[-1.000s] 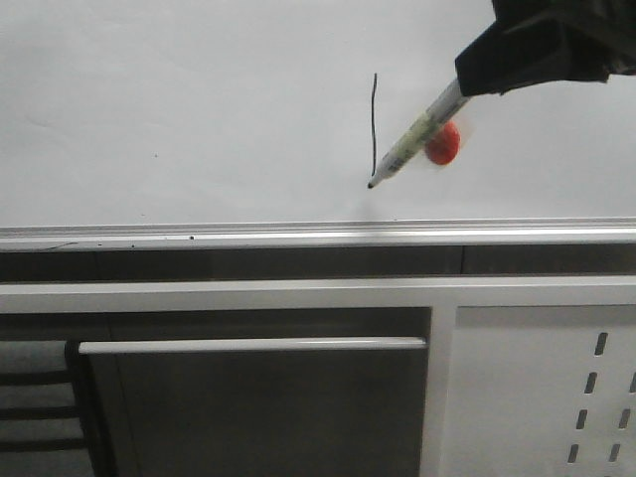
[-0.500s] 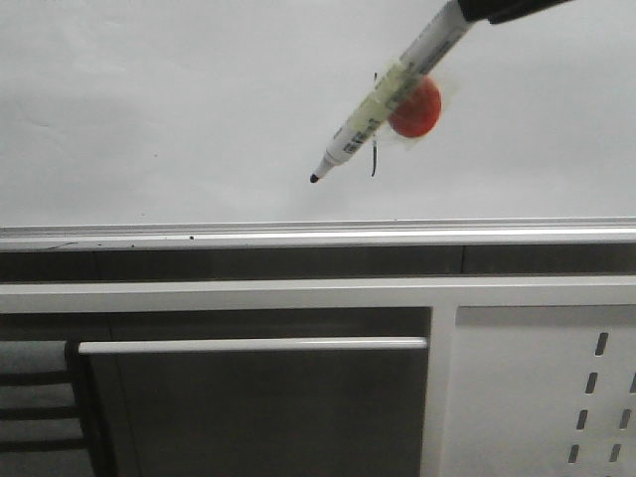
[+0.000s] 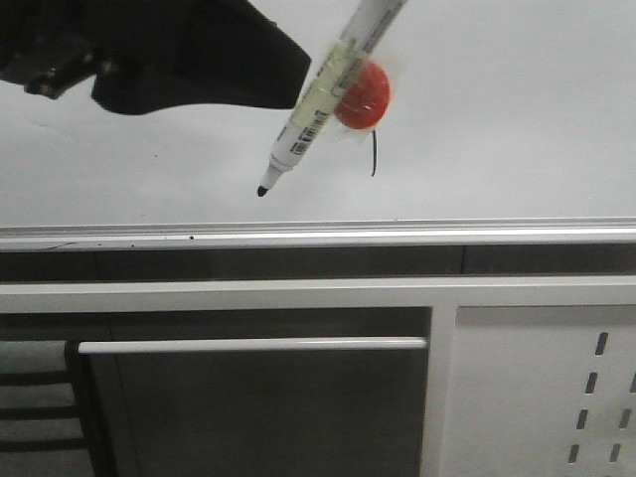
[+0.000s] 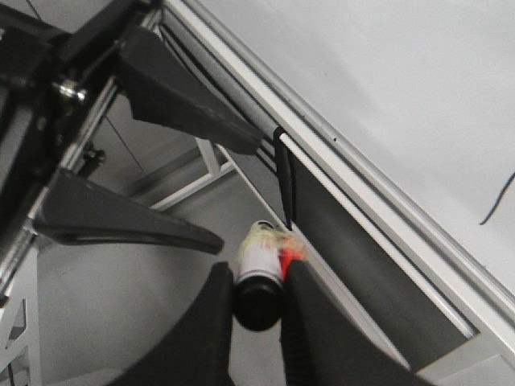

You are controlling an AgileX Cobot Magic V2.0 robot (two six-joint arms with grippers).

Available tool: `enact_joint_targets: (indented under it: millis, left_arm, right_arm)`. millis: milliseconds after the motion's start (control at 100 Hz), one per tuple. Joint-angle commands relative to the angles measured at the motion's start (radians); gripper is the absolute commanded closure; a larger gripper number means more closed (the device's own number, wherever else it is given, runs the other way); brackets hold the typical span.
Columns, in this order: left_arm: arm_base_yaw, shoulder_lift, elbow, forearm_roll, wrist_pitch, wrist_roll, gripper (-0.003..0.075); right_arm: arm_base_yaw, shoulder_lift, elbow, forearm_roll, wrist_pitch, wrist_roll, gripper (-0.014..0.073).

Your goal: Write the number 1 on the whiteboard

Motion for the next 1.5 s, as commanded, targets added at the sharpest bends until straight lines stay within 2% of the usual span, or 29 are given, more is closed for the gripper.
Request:
enact_joint_targets:
  millis: [0,190,380,700,780,860,1050,1100,1260,1350,1490]
  left_arm:
    - [-0.012,-0.008,-0.041,0.040,-0.053,-0.003,0.0323]
    - [-0.047,-0.008,-0.041,0.119,-0.055,-0.003,0.0323]
    - [-0.047,-0.008,-0.041,0.120,-0.051,-0.003,0.0328]
    - [-0.047,-0.008,-0.041,0.120,-0.040,-0.003,0.0438]
    - [-0.047,-0.008,-0.041,0.120,-0.040,-0.003,0.0464]
    - [-0.047,-0.008,-0.041,0.120,-0.040,-0.003,0.0476]
    - [-0.047,-0.008,-0.041,0.120,-0.036,-0.003,0.0489]
    - [-0.047,-0.008,-0.041,0.120,-0.036,-0.003,0.0526]
    - [-0.047,-0.008,-0.041,0.117,-0.030,-0.003,0.0742]
    - [-0.047,-0.008,-0.041,0.110,-0.023,-0.003,0.0741]
    - [-0.045,-0.008,-0.041,0.086,-0.018,-0.003,0.0741]
  right_arm:
    - [0.000,0.002,-0.050,0.022,-0.011,-0.006,0.0637]
    - [0.000,0.031,-0.070,0.032,0.021,-0.007,0.0637]
    - [0.000,0.053,-0.110,0.041,0.062,-0.009,0.0637]
    - [0.000,0.059,-0.130,0.052,0.095,-0.016,0.0637]
    - [0.000,0.059,-0.130,0.089,0.103,-0.047,0.0637]
    - [0.000,0.059,-0.130,0.132,0.110,-0.075,0.0637]
    - [0.000,0.059,-0.130,0.134,0.110,-0.080,0.0637]
    - [0.000,0.059,-0.130,0.134,0.110,-0.080,0.0637]
    - [0.000,0.059,-0.130,0.132,0.112,-0.080,0.0633]
    - [0.000,0.059,-0.130,0.125,0.112,-0.080,0.0575]
    - [-0.006,0.059,-0.130,0.117,0.077,-0.078,0.0407]
